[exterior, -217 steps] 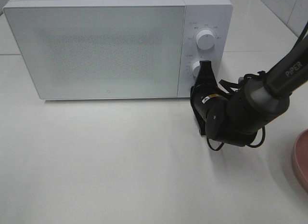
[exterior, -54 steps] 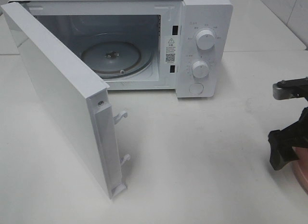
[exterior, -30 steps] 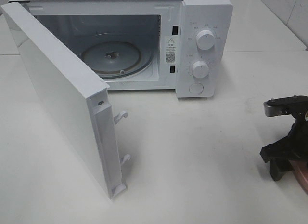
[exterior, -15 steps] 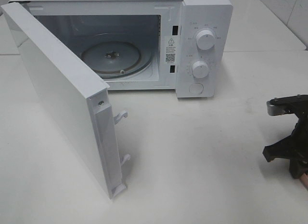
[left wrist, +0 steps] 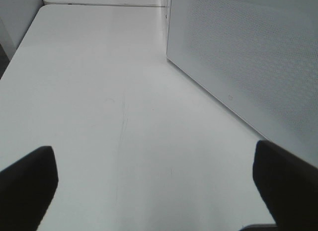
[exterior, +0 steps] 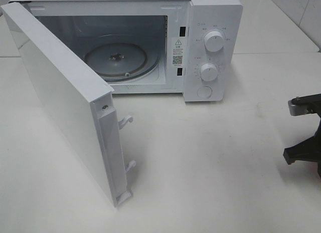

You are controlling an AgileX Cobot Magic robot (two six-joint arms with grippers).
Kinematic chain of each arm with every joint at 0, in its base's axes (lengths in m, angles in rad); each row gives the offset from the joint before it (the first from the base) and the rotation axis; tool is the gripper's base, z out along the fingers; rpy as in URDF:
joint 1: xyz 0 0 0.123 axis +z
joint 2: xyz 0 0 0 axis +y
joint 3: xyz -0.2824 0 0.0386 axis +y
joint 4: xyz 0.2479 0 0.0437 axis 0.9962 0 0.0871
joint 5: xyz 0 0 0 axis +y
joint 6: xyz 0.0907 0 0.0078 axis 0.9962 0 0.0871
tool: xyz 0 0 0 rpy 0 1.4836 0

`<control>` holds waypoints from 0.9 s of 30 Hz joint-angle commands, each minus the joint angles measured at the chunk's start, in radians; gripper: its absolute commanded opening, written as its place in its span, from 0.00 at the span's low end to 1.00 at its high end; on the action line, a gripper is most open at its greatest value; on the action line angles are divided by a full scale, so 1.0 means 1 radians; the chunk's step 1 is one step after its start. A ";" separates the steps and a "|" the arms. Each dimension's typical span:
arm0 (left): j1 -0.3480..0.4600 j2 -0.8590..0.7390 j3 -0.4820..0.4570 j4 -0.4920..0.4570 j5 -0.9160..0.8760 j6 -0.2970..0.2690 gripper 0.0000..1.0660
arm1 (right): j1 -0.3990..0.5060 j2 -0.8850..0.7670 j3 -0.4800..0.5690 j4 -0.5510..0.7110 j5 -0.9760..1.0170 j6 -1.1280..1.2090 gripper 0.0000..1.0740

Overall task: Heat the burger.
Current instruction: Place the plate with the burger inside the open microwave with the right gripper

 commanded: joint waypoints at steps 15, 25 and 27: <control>0.000 -0.015 0.003 -0.001 -0.017 0.000 0.94 | 0.198 -0.059 0.008 -0.219 0.199 0.191 0.00; 0.000 -0.015 0.003 -0.001 -0.017 0.000 0.94 | 0.333 -0.125 0.048 -0.226 0.264 0.191 0.00; 0.000 -0.015 0.003 -0.001 -0.017 0.000 0.94 | 0.350 -0.135 0.053 -0.225 0.269 0.189 0.00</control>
